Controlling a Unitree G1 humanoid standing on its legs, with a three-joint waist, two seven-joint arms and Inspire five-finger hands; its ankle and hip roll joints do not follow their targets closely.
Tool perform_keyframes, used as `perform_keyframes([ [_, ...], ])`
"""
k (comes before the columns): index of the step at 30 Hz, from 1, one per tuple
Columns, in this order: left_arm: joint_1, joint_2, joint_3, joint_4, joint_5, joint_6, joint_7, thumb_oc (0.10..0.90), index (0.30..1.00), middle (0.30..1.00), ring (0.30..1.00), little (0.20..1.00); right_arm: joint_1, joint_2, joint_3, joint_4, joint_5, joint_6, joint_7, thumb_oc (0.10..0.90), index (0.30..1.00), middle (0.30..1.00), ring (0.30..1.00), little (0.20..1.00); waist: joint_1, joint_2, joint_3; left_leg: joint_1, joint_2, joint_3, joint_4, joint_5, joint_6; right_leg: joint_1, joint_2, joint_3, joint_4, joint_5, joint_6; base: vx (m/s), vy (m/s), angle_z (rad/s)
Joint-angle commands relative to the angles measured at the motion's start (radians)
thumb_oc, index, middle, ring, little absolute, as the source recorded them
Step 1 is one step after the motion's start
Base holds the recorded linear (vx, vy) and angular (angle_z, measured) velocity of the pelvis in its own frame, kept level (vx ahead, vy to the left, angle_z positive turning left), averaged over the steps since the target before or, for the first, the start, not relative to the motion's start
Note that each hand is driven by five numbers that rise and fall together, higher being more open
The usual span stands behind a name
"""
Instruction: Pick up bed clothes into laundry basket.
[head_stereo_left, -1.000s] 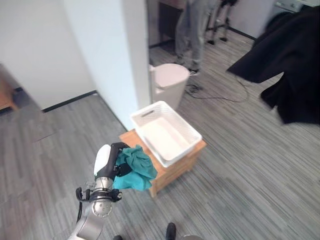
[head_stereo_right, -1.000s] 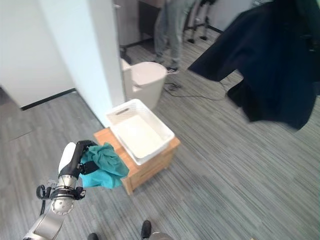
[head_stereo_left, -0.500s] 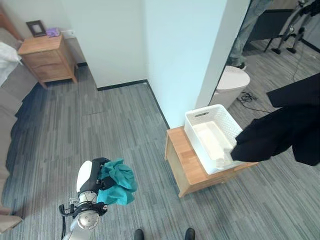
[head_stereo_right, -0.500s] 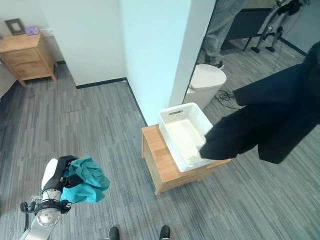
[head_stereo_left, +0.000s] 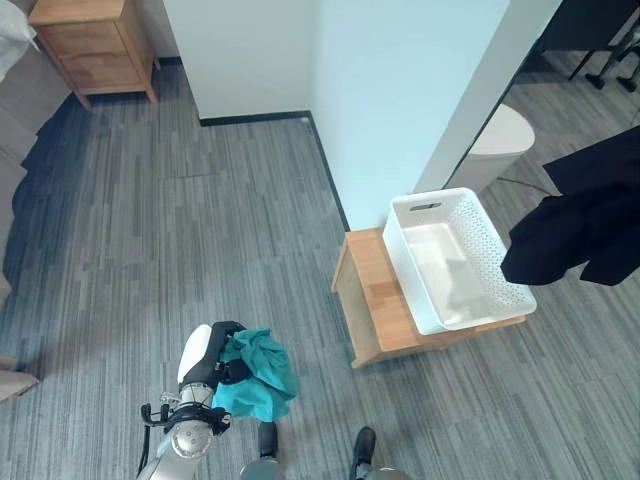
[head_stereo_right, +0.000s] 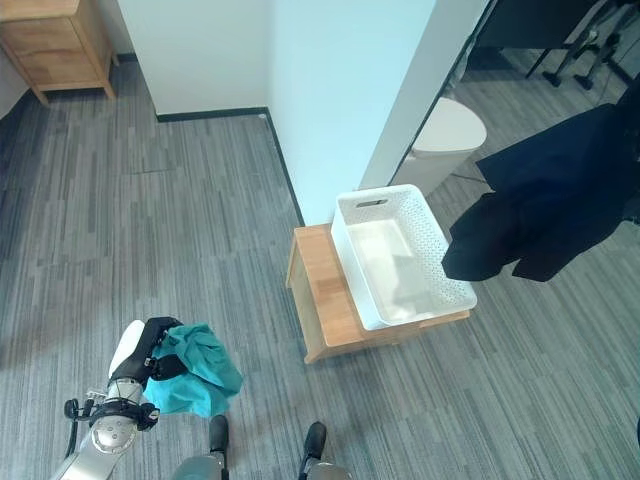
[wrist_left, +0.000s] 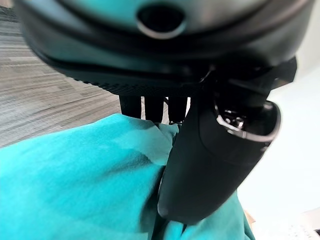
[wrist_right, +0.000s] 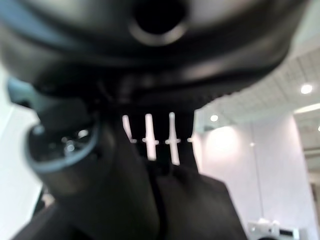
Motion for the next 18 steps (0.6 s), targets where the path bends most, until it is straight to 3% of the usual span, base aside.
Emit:
perform_keyframes([
  [1,-0.109,0.079,-0.032,-0.084,-0.006,-0.100,0.038,0.400,0.300,0.300,0.300,0.300,-0.255,-0.041,0.027,0.039,0.024,0.030,-0.119,0.400,0.300,0.300,0.300,0.300,0.022,-0.043,-0.029,-0.059,0.061,0.037,-0.011,-0.027,-0.072,0.003,-0.056,0.063,0.004,-0.134,0.100,-0.03,0.026,0.04],
  [12,-0.185,0.070,-0.068,-0.057,-0.011,-0.097,0.067,0.400,0.300,0.300,0.300,0.300,-0.315,0.037,0.065,0.061,0.071,0.031,-0.145,0.400,0.300,0.300,0.300,0.300,0.024,-0.031,0.023,-0.123,0.044,0.028,-0.011,-0.023,-0.064,-0.071,-0.070,0.080,0.004,-0.108,0.103,-0.03,0.017,0.02],
  [18,-0.232,0.042,-0.099,-0.029,-0.022,-0.091,0.081,0.400,0.300,0.300,0.300,0.300,-0.242,0.182,0.020,0.089,0.128,0.024,-0.146,0.400,0.300,0.300,0.300,0.300,0.034,-0.024,0.054,-0.165,0.039,0.030,-0.011,-0.018,-0.059,-0.120,-0.072,0.086,0.004,-0.098,0.108,-0.04,0.015,-0.01],
])
